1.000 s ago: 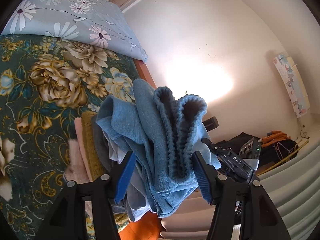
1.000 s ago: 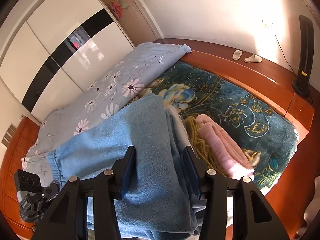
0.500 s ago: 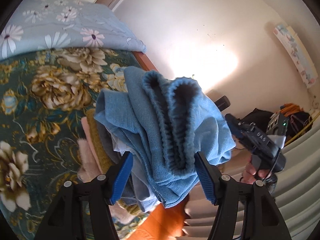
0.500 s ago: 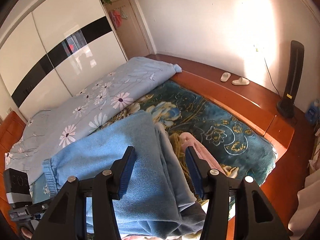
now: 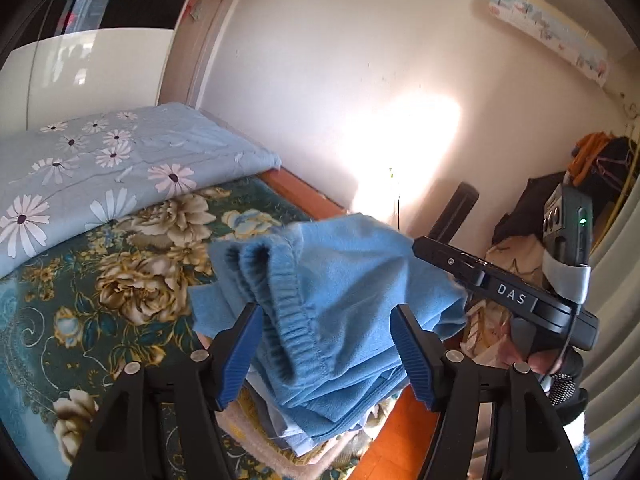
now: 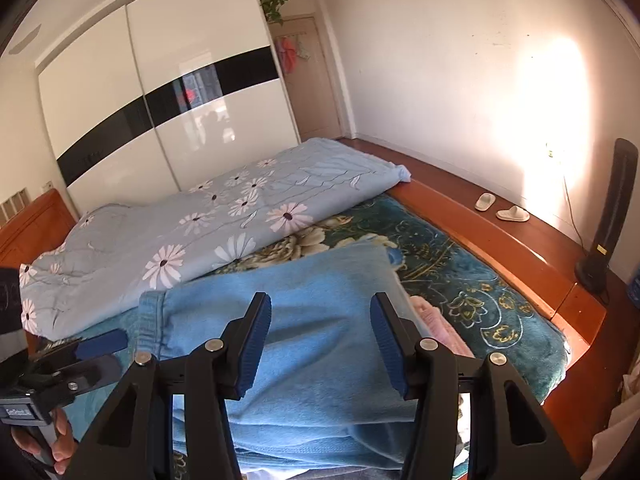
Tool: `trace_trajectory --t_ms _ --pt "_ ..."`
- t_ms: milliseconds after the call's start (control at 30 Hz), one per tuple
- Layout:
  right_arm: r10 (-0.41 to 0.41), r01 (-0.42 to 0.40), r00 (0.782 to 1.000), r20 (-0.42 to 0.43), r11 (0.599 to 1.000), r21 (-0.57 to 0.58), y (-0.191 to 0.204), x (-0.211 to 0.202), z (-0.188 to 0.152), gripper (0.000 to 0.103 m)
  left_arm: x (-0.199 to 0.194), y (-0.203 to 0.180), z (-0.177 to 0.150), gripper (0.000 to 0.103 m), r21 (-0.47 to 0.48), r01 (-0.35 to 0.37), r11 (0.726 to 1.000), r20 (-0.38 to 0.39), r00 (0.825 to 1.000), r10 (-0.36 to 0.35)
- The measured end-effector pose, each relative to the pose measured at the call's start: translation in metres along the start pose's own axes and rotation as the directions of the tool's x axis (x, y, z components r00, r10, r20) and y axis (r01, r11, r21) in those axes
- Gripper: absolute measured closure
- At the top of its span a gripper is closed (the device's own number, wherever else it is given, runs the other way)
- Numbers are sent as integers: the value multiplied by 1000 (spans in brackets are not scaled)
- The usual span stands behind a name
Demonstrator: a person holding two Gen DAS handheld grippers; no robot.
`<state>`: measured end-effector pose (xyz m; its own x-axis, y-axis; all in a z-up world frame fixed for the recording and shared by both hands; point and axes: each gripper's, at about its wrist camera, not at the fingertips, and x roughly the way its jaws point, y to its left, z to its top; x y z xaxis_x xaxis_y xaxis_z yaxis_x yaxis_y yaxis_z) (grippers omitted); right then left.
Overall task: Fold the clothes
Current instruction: 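Carry the folded sweatpants with both grippers onto the stack of folded clothes, then open both grippers and release the sweatpants on top of the stack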
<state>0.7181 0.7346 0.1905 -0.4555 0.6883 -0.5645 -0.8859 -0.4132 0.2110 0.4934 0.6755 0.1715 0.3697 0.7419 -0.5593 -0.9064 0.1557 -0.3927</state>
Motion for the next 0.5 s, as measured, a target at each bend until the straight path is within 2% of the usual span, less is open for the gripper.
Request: trace_trajectory --t_ms 67,133,267,333,400,500 --pt "-5 4 1000 -22 1000 -13 0 7 -6 50 14 -2 -4 33 -11 -3 1000 -35 999 2" --pt "-14 13 999 -38 1000 -21 -2 12 -12 50 18 1 -9 33 -30 0 1000 -33 999 -1" --pt "-2 2 1000 6 1000 -2 -4 -4 -16 50 8 4 -13 33 -54 20 998 -8 1000 -20" --pt "-21 21 999 37 1000 -4 0 -16 -19 50 -6 6 -17 31 -64 23 998 11 1000 -22" --pt "-68 69 996 62 997 -17 9 -30 -33 50 -19 5 -24 24 -34 -8 999 31 999 9" --pt "-111 115 990 88 992 -45 21 -42 -58 50 -37 4 -40 19 -3 -59 998 46 997 59"
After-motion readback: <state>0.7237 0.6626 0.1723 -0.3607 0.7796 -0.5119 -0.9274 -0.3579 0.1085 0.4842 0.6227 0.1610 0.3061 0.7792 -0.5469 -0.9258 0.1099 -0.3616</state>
